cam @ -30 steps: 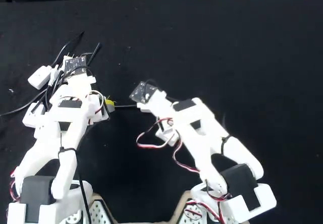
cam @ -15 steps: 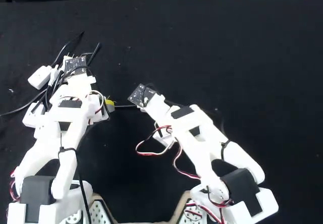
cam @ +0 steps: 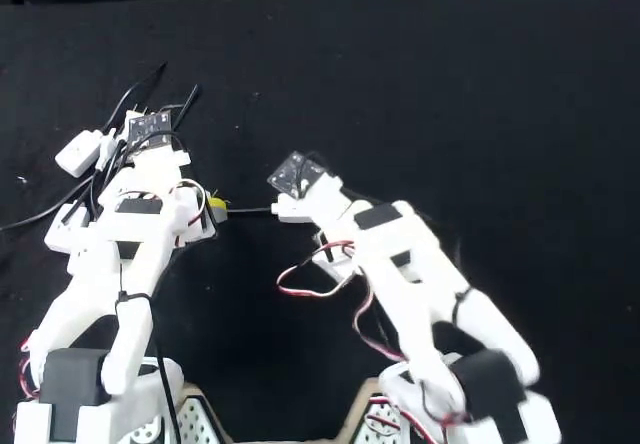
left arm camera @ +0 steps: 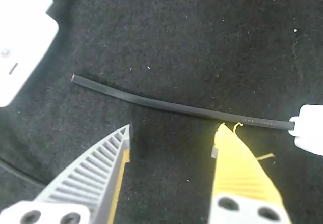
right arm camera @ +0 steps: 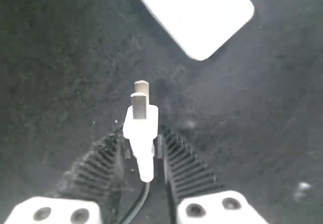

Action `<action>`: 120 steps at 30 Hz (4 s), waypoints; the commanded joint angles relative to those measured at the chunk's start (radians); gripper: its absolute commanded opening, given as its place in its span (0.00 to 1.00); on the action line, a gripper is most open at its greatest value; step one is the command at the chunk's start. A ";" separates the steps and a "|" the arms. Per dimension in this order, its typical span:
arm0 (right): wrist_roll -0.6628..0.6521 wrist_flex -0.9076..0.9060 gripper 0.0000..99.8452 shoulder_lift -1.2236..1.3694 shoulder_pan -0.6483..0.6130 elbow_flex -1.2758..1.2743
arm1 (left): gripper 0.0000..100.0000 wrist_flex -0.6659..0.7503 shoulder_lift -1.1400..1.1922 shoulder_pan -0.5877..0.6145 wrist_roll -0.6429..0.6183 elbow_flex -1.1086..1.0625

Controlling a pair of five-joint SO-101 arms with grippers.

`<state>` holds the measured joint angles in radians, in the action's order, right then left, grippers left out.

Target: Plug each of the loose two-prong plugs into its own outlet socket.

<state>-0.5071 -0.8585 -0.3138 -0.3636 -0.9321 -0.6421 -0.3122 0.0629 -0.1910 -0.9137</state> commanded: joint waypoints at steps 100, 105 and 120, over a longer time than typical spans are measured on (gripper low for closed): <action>0.144 0.876 0.01 -0.351 -0.359 -0.418 | 0.27 -0.084 -1.019 -0.105 0.051 -0.423; 0.146 0.876 0.01 -0.351 -0.361 -0.418 | 0.27 -0.086 -1.019 -0.104 0.051 -0.423; 0.213 0.635 0.01 -0.627 -0.361 -0.441 | 0.27 -0.086 -1.019 -0.104 0.052 -0.424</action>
<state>-0.3061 -0.2110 -0.8585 -0.7119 -1.3694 -0.7419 -1.3280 -0.0338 -0.1481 -1.3433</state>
